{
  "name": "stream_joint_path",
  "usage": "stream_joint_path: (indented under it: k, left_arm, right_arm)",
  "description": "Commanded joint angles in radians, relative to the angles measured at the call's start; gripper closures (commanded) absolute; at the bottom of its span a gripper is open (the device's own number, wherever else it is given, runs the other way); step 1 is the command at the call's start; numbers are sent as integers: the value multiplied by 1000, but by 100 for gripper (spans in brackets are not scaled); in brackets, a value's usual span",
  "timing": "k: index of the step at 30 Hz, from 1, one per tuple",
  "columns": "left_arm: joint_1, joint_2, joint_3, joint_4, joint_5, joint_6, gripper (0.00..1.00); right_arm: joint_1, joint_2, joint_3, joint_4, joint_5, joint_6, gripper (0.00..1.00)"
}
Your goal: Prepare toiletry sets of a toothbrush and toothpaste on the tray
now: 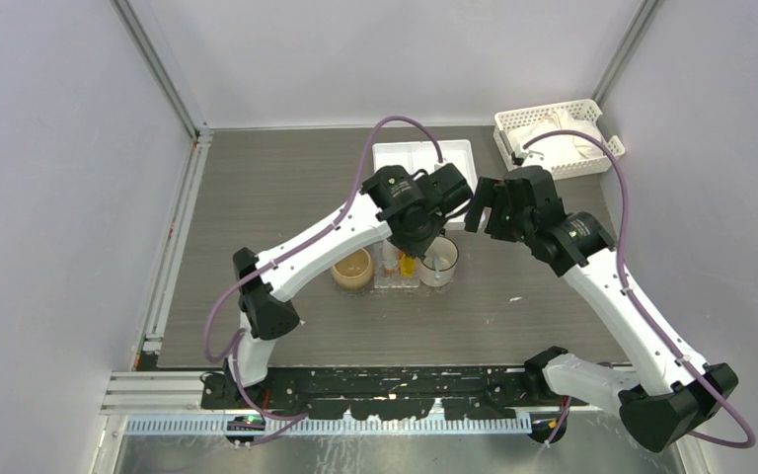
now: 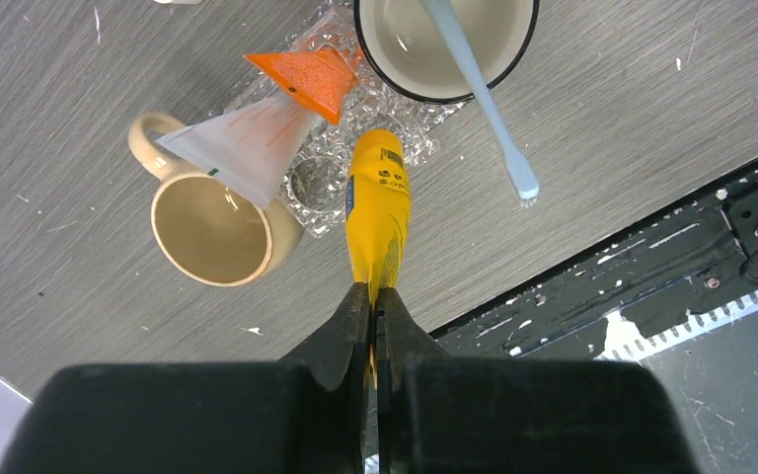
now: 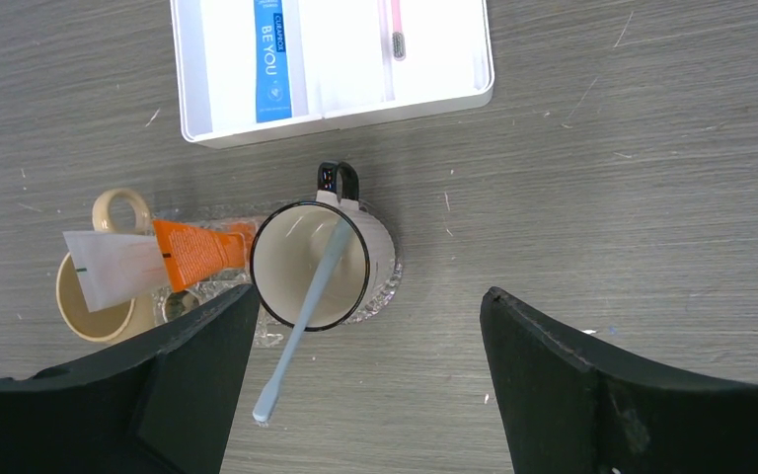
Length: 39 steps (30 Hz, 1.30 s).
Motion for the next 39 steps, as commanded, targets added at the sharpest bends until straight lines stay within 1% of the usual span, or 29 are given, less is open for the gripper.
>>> stream_joint_path:
  k: [1, 18, 32, 39]
  left_arm:
    - [-5, -22, -34, 58, -8, 12, 99]
    - [-5, -25, -95, 116, -28, 15, 99]
    - [11, -50, -201, 199, -34, 17, 99]
    - [21, -73, -278, 264, -23, 12, 99]
  right_arm:
    - [-7, -13, -18, 44, -10, -15, 12]
    - [-18, -10, -44, 60, -25, -18, 12]
    - [-23, -2, -73, 81, -36, -21, 11]
    - [-24, 4, -84, 90, -38, -21, 12]
